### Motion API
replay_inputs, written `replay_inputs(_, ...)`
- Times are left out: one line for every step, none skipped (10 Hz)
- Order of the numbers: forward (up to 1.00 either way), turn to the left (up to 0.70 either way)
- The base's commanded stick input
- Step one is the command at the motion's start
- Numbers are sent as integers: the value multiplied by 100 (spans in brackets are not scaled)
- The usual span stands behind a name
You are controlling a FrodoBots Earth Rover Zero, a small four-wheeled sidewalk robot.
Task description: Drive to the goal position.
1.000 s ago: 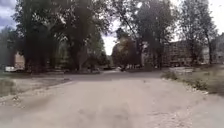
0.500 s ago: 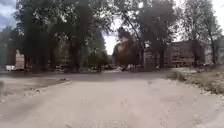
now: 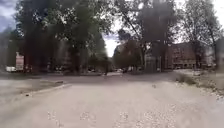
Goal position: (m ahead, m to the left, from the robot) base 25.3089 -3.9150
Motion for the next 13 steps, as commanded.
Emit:
replay_inputs(85, 0)
replay_inputs(85, 0)
replay_inputs(85, 0)
replay_inputs(85, 0)
replay_inputs(85, 0)
replay_inputs(85, 0)
replay_inputs(85, 0)
replay_inputs(85, 0)
replay_inputs(85, 0)
replay_inputs(85, 0)
replay_inputs(85, 0)
replay_inputs(85, 0)
replay_inputs(85, 0)
